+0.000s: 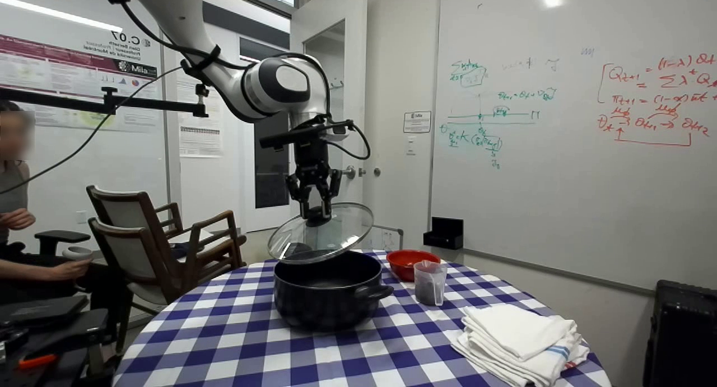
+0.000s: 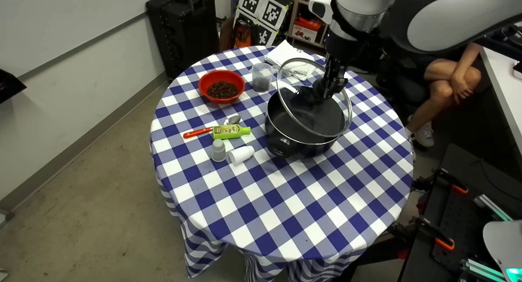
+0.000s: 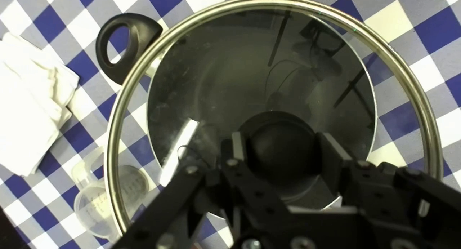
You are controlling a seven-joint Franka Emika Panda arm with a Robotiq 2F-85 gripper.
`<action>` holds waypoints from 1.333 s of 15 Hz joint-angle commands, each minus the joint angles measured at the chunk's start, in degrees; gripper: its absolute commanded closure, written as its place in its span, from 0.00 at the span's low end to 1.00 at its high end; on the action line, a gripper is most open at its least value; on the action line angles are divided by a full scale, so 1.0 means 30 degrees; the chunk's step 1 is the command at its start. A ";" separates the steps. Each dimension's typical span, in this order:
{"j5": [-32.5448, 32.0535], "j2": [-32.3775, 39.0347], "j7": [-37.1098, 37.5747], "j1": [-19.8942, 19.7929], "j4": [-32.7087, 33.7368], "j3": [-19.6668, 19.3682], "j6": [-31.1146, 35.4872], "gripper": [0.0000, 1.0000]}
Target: Pick the lid and cover the pot
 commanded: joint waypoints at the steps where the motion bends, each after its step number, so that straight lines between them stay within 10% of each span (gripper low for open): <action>1: -0.0738 0.0811 0.0478 0.0232 0.1048 -0.0111 -0.0515 0.75; 20: -0.1393 0.3076 0.0989 0.0270 0.2935 -0.0575 -0.1666 0.75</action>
